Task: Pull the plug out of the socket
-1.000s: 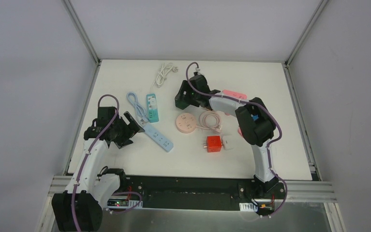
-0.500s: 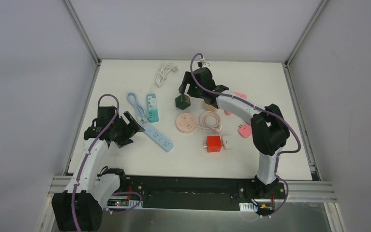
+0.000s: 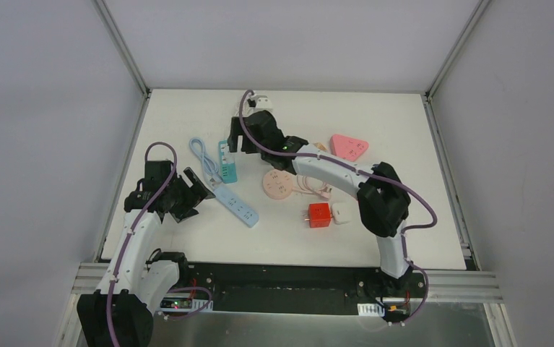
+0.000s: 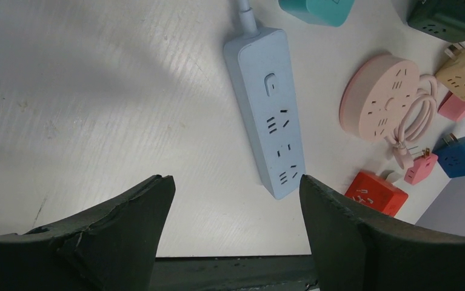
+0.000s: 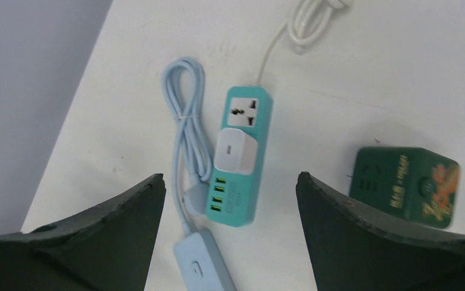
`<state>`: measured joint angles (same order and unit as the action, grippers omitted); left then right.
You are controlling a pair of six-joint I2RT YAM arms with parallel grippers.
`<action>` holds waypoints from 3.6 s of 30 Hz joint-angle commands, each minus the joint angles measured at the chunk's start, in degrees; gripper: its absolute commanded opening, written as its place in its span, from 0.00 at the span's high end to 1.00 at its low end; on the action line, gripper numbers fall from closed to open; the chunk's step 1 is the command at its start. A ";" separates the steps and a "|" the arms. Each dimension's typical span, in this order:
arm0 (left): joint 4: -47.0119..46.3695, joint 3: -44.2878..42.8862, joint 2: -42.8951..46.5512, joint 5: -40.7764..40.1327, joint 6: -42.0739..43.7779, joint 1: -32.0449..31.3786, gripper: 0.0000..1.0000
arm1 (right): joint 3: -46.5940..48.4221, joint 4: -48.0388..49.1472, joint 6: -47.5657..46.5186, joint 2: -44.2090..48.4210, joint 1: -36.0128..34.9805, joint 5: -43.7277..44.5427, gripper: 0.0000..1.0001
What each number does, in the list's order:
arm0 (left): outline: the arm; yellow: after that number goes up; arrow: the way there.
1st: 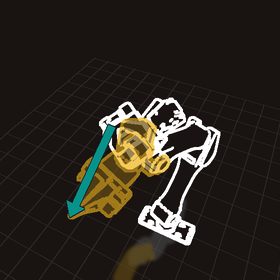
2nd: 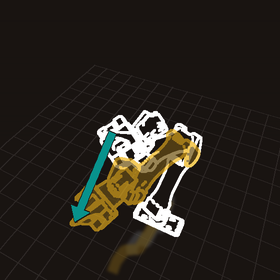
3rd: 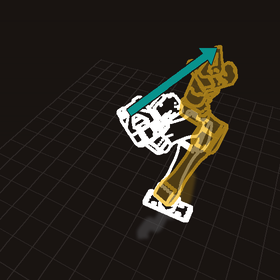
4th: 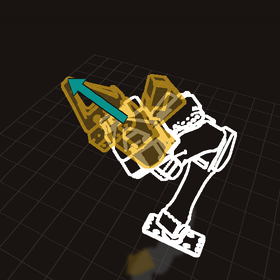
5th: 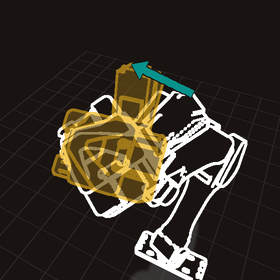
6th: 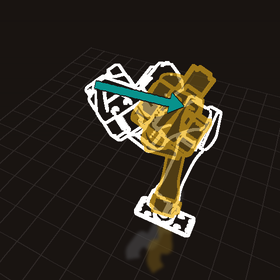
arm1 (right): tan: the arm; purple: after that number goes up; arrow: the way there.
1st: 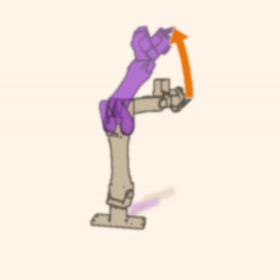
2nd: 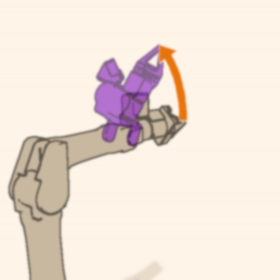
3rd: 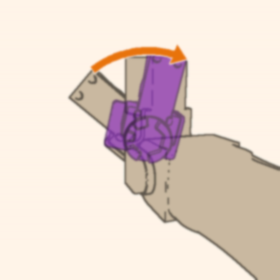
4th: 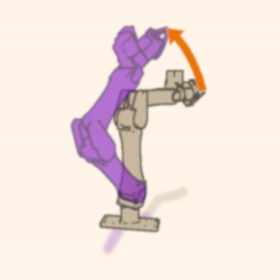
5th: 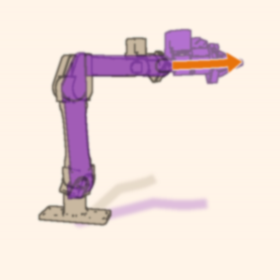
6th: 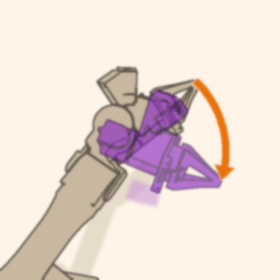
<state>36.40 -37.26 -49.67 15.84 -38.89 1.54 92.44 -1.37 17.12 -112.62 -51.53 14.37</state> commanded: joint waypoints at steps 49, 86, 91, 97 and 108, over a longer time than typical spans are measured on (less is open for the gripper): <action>-33.09 -8.31 -32.83 1.91 -13.27 -12.17 0.61 | 3.08 -9.10 -5.04 -6.78 -3.27 3.22 0.62; -37.61 -2.85 -46.96 1.21 -9.79 -13.59 0.91 | 8.10 -12.99 -7.97 -8.46 -4.17 3.18 1.00; -36.67 -2.02 -47.66 -0.63 -9.11 -13.61 0.93 | 7.19 -11.54 -4.83 -6.35 -1.60 -3.28 1.00; -36.67 -0.48 -47.79 -1.28 -8.84 -13.58 0.95 | 5.50 -8.76 -2.23 -6.95 -1.17 -11.16 1.00; -36.67 0.95 -48.94 -2.42 -8.32 -13.59 0.97 | 2.46 -3.77 2.55 -4.32 1.24 -16.22 1.00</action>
<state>-11.51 -40.58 -93.84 21.87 -51.55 -11.18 98.50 -16.34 9.19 -123.90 -53.80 15.66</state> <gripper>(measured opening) 0.168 0.338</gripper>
